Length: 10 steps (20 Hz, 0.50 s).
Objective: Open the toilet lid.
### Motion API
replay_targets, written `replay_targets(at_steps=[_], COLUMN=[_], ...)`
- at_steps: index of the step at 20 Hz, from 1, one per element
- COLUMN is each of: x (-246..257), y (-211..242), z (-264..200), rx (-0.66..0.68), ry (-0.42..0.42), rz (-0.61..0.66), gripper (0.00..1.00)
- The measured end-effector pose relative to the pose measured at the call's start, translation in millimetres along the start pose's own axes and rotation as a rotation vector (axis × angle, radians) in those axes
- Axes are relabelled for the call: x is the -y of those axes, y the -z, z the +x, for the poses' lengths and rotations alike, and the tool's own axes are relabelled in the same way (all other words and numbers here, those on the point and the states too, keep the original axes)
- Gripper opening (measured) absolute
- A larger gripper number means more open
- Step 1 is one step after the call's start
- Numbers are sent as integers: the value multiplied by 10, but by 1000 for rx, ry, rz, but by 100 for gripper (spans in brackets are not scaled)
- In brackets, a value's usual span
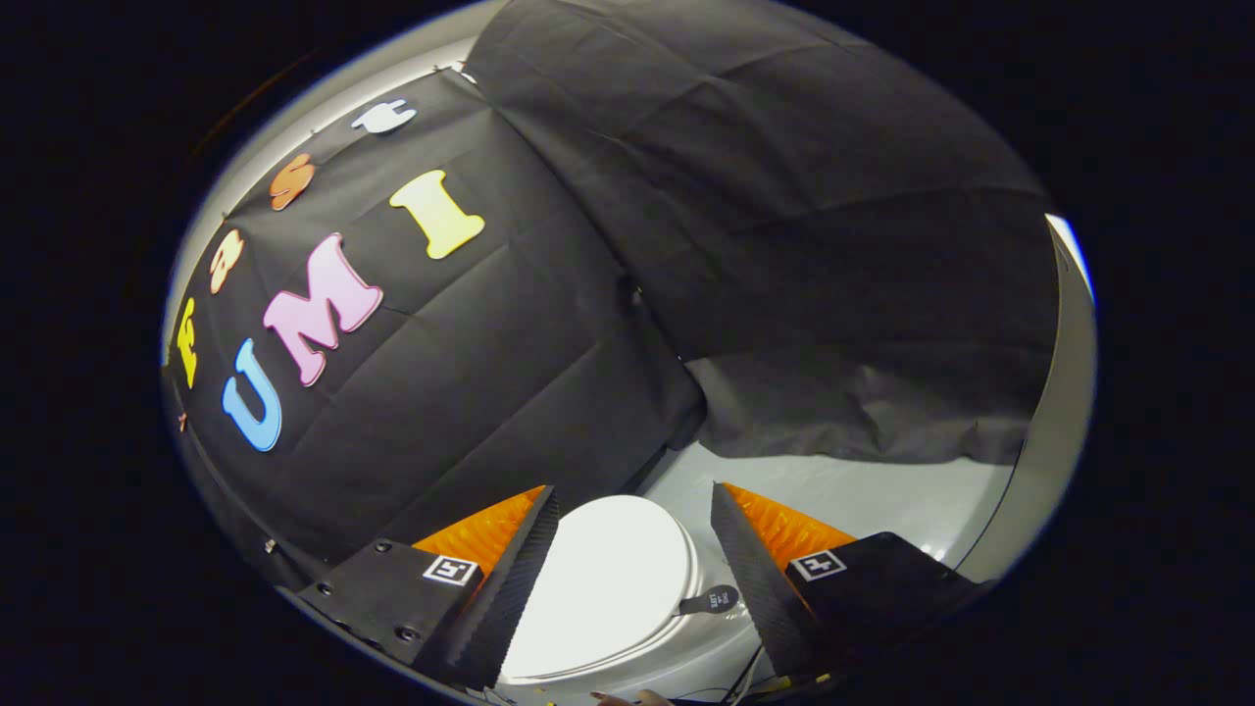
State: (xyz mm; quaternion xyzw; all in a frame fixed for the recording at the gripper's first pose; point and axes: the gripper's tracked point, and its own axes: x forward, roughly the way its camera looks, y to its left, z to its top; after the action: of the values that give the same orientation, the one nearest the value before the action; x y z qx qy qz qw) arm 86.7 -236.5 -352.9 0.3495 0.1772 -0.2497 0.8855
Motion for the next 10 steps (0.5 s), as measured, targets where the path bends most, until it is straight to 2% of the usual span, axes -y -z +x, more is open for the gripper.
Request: replay_targets(at_steps=[2,6,10], x=[331,807,1050], y=[232,625,960], z=[168,379,585], rx=[-53,-141,-183], ry=[42,70,85], rz=[71,247,368], gripper=[100,100,100])
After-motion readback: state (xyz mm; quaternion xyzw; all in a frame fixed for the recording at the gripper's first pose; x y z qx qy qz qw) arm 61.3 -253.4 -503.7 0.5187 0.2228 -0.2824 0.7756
